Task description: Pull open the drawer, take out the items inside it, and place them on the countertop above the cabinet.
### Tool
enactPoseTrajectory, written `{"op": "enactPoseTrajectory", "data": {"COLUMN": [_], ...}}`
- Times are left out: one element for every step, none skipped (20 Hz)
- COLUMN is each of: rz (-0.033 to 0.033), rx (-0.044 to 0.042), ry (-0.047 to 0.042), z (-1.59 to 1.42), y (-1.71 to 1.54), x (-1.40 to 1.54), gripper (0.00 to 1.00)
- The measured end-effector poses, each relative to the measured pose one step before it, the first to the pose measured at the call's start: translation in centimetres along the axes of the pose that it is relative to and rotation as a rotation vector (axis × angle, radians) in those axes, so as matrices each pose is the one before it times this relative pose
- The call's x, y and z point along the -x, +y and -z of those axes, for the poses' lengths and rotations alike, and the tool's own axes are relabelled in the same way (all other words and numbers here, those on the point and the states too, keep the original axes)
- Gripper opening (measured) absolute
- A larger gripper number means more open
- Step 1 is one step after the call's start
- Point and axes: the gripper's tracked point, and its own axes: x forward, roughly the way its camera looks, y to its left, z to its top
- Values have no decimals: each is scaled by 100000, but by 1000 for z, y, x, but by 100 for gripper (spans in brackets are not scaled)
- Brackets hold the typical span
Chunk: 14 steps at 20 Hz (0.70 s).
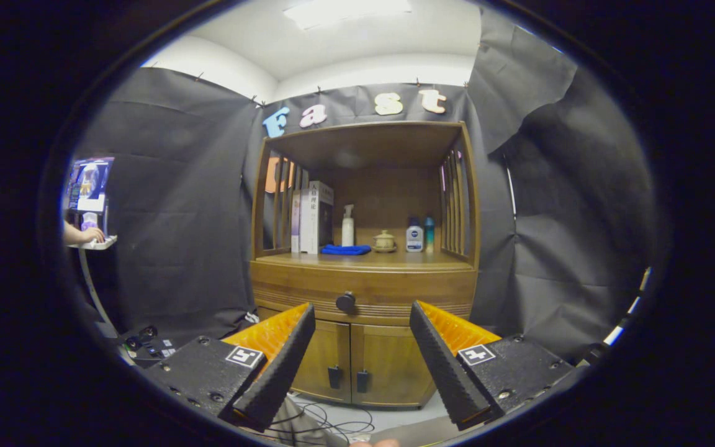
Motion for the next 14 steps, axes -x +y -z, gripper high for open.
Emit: {"op": "enactPoseTrajectory", "data": {"rz": [-209,-157,-9,18,-163,-139,128,4,115,-45,-340,-777,-584,-490], "rx": [107,109,81,50,301,688,817,912,602,526,613,752,695,462], "ry": [137,180,15,-60,71,-173,-111,264,176,-146,-222,46,-143,-223], "z": [39,-13,132,-75,122,93,42,182,-31,-73,-91,-39,-182,-81], "y": [41,-34,-16,-11,44,-11,-52,-65,58,235,344,496,497,376], "x": [15,3,-88,-3,-94,-104,-278,-450,-643,-675,-885,-1067,-1341,-1307], "gripper": [99,99,99,99,99,99,99,99,99,99,99,99,99,99]}}
